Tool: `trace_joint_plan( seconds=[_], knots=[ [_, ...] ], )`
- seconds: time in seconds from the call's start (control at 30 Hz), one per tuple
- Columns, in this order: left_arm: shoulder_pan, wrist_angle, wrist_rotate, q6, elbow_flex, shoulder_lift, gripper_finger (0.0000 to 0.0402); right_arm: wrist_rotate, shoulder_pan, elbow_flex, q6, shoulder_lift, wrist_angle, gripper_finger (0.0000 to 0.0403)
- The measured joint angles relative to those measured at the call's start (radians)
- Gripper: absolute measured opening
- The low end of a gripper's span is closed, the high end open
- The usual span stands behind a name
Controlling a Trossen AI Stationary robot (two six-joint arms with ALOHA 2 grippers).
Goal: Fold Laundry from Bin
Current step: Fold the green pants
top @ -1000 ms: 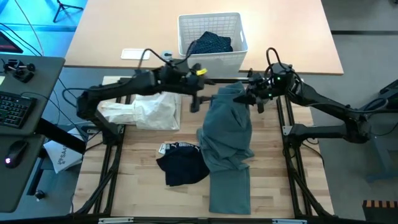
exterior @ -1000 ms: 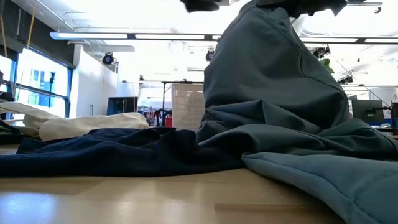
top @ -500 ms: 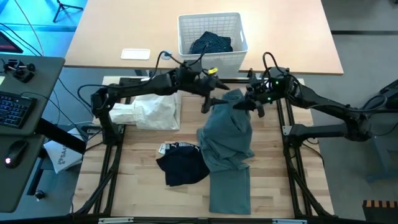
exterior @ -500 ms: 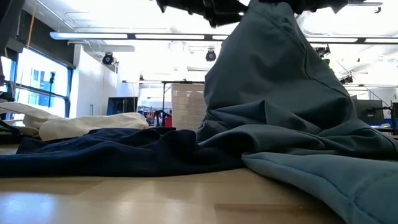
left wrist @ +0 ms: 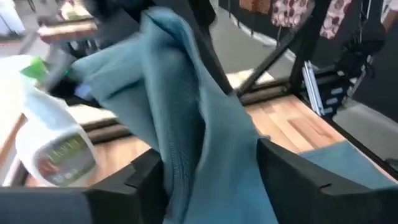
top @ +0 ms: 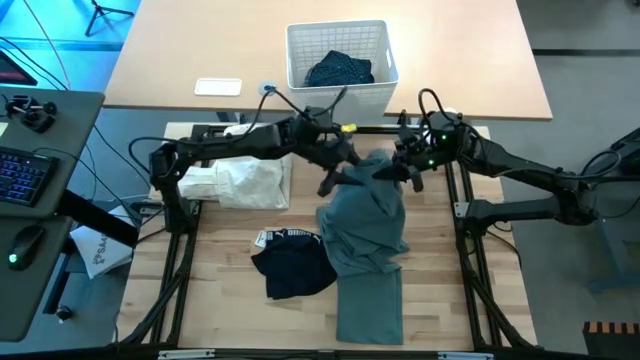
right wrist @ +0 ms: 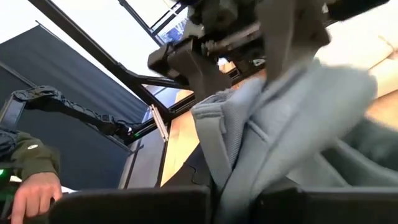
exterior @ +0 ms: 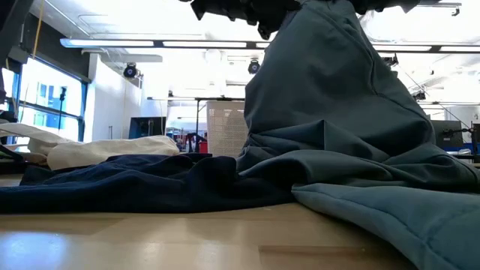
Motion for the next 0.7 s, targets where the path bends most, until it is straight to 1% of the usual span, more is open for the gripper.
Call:
trace_joint_plan(
  seconds=[0.17,0.27,0.37,0.4,0.47,0.6,0.7],
  knots=[
    [-0.032,-0.012,-0.064,0.018,0.000,-0.001,0.0147,0.000,0.000,0.000,0.000,0.000,-0.012,0.0008],
    [-0.042,-0.019,-0.068,0.034,0.000,-0.002,0.0089,-0.001,0.001,0.000,-0.011,0.000,-0.024,0.0011],
    [-0.044,-0.042,-0.073,0.034,0.000,-0.003,0.0023,0.004,0.001,0.000,-0.042,0.000,-0.045,0.0025],
    [-0.045,-0.051,-0.083,0.034,0.000,-0.003,0.0014,0.013,0.001,0.000,-0.057,0.001,-0.049,0.0033],
    [-0.051,-0.074,-0.122,0.038,0.002,-0.008,0.0014,0.027,0.000,0.000,-0.081,0.001,-0.060,0.0059],
    [-0.063,-0.202,-0.155,0.086,0.059,-0.010,0.0008,0.040,-0.027,0.000,-0.140,-0.007,-0.078,0.0132],
    [-0.064,-0.276,-0.175,0.126,0.087,-0.012,0.0005,0.051,-0.038,0.000,-0.234,-0.017,-0.078,0.0188]
  ],
)
